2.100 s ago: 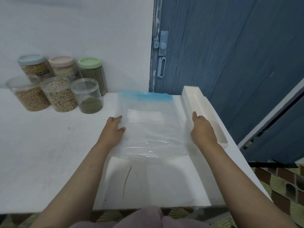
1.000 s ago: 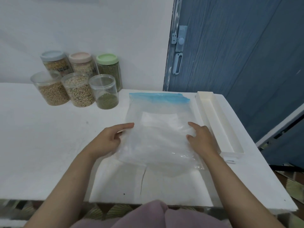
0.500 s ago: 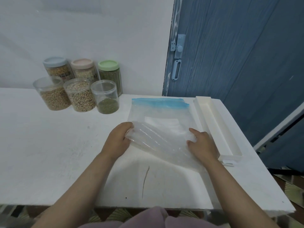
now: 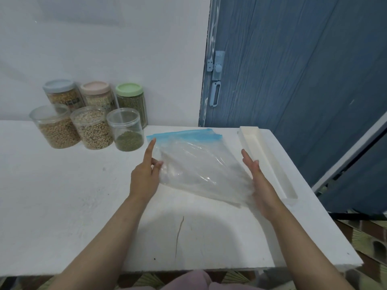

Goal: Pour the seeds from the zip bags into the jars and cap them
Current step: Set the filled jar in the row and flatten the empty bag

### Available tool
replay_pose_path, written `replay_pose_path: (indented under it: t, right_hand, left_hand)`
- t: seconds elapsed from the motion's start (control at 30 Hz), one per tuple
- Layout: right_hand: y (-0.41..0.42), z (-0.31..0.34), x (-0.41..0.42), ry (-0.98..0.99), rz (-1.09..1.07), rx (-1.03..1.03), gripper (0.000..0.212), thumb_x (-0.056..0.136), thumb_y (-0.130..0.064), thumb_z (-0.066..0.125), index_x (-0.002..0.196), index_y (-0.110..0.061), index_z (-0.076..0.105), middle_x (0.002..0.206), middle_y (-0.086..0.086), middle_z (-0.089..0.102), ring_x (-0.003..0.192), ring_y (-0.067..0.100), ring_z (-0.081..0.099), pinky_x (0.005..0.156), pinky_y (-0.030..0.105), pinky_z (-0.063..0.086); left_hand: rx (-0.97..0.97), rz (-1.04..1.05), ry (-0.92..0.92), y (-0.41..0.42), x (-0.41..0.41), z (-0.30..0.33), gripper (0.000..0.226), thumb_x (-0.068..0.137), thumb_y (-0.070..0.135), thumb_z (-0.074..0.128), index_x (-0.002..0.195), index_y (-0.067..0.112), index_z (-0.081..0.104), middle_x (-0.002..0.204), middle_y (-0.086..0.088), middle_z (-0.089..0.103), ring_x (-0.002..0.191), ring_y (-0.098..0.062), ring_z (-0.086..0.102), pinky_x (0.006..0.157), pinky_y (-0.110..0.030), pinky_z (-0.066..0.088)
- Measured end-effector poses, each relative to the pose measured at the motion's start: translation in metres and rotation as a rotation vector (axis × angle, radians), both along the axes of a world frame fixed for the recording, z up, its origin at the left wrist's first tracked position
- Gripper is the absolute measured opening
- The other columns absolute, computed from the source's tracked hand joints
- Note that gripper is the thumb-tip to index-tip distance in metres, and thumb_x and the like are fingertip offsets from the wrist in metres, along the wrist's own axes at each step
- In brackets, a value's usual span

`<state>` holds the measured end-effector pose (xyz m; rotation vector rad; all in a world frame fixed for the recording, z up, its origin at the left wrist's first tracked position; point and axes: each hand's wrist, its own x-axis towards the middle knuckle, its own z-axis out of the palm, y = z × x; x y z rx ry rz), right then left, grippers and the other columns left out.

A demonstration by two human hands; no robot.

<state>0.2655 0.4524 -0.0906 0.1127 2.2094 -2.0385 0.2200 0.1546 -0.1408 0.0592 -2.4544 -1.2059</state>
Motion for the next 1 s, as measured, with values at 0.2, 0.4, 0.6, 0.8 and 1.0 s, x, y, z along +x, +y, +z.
replay_pose_path:
  t: [0.2, 0.4, 0.6, 0.8, 1.0]
  right_hand:
    - [0.001, -0.009, 0.004, 0.152, 0.077, -0.021, 0.089, 0.07, -0.096, 0.035, 0.137, -0.041, 0.056, 0.146, -0.018, 0.05, 0.138, 0.009, 0.044, 0.12, 0.045, 0.028]
    - [-0.012, -0.002, -0.006, 0.373, -0.025, 0.282, 0.093, 0.073, -0.082, 0.055, 0.142, -0.069, -0.005, 0.155, -0.027, 0.03, 0.138, -0.006, 0.032, 0.11, 0.021, 0.028]
    - [-0.04, 0.003, -0.048, 0.633, -0.126, 0.388, 0.093, 0.095, -0.024, 0.067, 0.145, -0.06, -0.002, 0.134, -0.039, 0.041, 0.11, -0.02, 0.047, 0.09, 0.001, 0.034]
    - [-0.048, 0.013, -0.099, 0.416, -0.182, 0.627, 0.07, 0.103, -0.029, 0.051, 0.154, -0.047, 0.008, 0.1, 0.012, 0.066, 0.082, 0.029, 0.062, 0.072, 0.035, 0.047]
    - [-0.045, 0.001, -0.125, 0.114, -0.136, 0.96, 0.062, 0.106, -0.037, 0.038, 0.153, -0.051, 0.0, 0.122, 0.018, 0.052, 0.081, 0.03, 0.05, 0.073, 0.036, 0.042]
  left_hand:
    - [0.338, 0.037, -0.058, -0.009, -0.012, -0.015, 0.07, 0.101, 0.016, 0.051, 0.145, 0.062, 0.022, 0.068, 0.008, 0.052, 0.072, -0.019, 0.056, 0.077, -0.037, 0.046]
    - [0.291, 0.105, -0.055, -0.007, -0.012, -0.002, 0.067, 0.104, 0.016, 0.045, 0.152, 0.053, 0.016, 0.068, 0.001, 0.047, 0.064, -0.015, 0.049, 0.064, -0.028, 0.04]
    - [0.306, 0.137, -0.135, -0.009, -0.022, 0.012, 0.06, 0.106, 0.021, 0.04, 0.156, 0.041, 0.014, 0.079, -0.002, 0.057, 0.085, -0.027, 0.059, 0.07, -0.03, 0.042]
    - [0.235, 0.08, -0.091, -0.016, -0.028, 0.029, 0.057, 0.106, 0.039, 0.036, 0.158, 0.03, 0.013, 0.146, -0.009, 0.051, 0.13, -0.031, 0.05, 0.101, -0.035, 0.038]
    - [-0.102, 0.058, -0.129, -0.014, -0.043, 0.027, 0.052, 0.106, 0.029, 0.039, 0.155, 0.034, 0.023, 0.097, -0.005, 0.06, 0.09, -0.027, 0.06, 0.08, -0.038, 0.045]
